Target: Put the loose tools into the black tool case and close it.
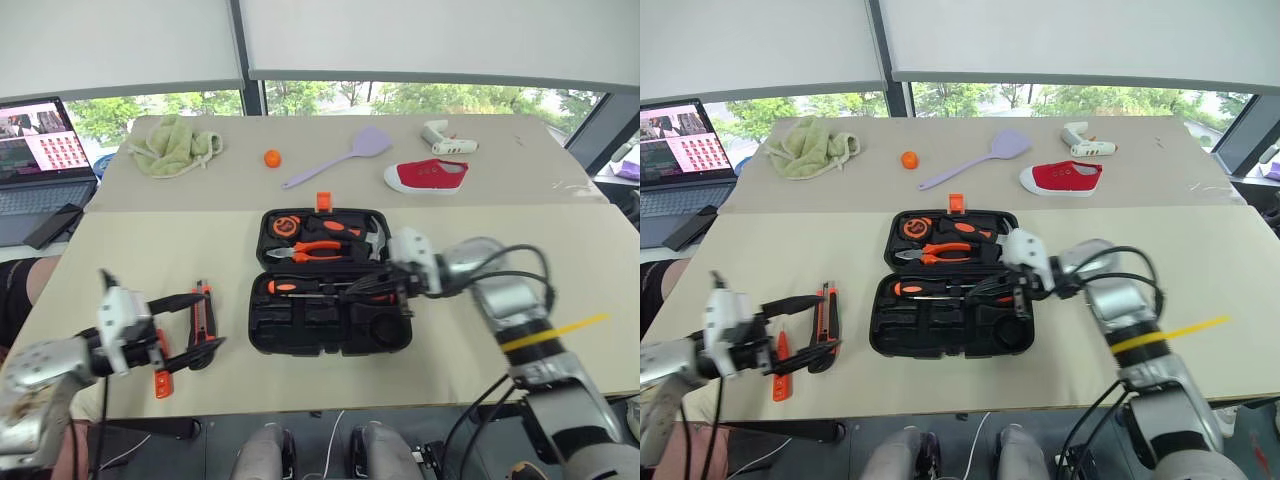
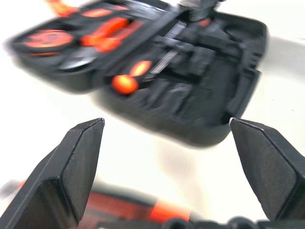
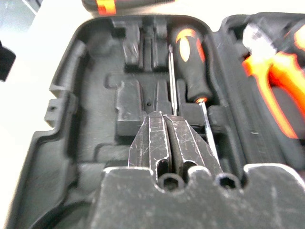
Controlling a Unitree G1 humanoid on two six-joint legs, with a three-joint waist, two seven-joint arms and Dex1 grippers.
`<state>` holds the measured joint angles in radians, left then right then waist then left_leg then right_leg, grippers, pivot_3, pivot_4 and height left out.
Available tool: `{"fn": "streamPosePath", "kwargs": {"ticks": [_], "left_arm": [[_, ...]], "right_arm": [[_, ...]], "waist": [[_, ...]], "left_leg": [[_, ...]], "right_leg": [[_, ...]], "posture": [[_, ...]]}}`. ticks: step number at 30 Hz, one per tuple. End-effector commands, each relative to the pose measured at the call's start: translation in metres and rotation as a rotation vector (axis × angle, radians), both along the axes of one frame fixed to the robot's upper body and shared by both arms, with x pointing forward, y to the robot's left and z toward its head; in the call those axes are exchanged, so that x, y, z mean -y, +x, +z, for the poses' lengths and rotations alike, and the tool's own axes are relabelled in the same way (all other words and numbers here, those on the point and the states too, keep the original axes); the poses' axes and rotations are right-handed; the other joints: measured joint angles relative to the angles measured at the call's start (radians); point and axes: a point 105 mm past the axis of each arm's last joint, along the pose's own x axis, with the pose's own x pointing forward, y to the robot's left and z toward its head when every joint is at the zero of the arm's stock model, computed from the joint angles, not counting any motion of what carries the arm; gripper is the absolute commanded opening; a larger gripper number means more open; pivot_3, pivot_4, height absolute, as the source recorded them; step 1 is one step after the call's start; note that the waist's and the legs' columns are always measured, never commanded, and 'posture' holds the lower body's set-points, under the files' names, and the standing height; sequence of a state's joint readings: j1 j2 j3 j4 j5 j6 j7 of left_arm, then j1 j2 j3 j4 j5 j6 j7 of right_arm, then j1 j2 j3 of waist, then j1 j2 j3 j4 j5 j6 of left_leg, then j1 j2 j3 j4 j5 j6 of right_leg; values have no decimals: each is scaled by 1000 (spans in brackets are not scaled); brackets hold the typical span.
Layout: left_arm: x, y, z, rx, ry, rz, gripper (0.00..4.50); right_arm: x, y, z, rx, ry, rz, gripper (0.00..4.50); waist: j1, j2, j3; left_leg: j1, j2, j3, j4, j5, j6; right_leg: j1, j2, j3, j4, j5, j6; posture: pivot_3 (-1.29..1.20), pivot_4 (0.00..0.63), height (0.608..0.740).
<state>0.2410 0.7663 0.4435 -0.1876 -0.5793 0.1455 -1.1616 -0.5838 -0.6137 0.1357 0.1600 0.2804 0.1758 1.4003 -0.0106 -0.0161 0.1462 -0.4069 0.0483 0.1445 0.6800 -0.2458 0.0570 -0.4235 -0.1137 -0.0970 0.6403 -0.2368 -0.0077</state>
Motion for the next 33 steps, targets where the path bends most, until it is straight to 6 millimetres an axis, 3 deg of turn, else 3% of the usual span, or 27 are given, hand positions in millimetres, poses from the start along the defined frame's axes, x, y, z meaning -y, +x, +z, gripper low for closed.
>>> {"fn": "streamPosePath", "kwargs": {"ticks": [1,3,7,10,12,15,18,21,27,33], "left_arm": [[-43,-20,11,22,-15,181,4500],[-79,-43,4,-27,3,357,4500],[-126,-79,-16,-206,14,669,4500],[-143,-96,-23,-294,44,808,4500],[-139,-100,-24,-326,33,814,4500],[-114,-90,-18,-367,-30,730,4500],[-92,-75,-6,-383,-69,720,4500],[-69,-66,-2,-432,-69,732,4500],[-29,-51,-21,-558,-56,759,4500],[-17,-38,-38,-587,-26,828,4500]], "right_arm": [[35,-26,11,-6,85,-8,861],[60,-39,7,46,135,-83,1530],[89,-55,-9,103,123,-212,2922],[100,-67,-20,119,109,-217,3970],[105,-71,-22,133,153,-226,4466],[97,-77,-13,48,218,-186,4466],[76,-76,6,122,263,-103,4466],[52,-78,19,157,305,-11,4466],[12,-78,35,192,322,162,4466],[1,-73,42,205,302,221,4466]], "waist": [[1,-1,0],[1,-1,0],[-3,-1,1],[-1,-2,1],[-1,-3,2],[9,-3,2],[15,-3,2],[15,-4,2],[14,-4,2],[20,-5,2]], "left_leg": [[0,0,0,0,-1,1],[0,0,-1,0,-4,5],[1,1,-1,-1,-8,6],[3,2,-1,-1,-10,2],[5,2,-2,0,-12,-3],[7,2,-3,-1,-13,-3],[5,2,-5,-1,-13,-3],[5,2,-6,-1,-13,-3],[2,2,-5,-2,-10,-4],[3,1,-5,-1,-7,-6]], "right_leg": [[0,0,0,0,0,0],[0,-1,0,-1,0,0],[0,0,1,-2,-1,0],[1,0,1,-2,-5,7],[0,-1,1,-3,-6,7],[1,-3,1,-6,-9,3],[1,-7,3,-7,-4,-5],[1,-7,5,-7,-2,-4],[3,-3,5,-6,0,-1],[3,2,4,-5,0,-1]], "posture": [[0,150,740],[0,150,740],[0,150,740],[0,150,740],[0,150,740],[0,150,740],[0,150,740],[0,150,740],[0,150,740],[0,150,740]]}}
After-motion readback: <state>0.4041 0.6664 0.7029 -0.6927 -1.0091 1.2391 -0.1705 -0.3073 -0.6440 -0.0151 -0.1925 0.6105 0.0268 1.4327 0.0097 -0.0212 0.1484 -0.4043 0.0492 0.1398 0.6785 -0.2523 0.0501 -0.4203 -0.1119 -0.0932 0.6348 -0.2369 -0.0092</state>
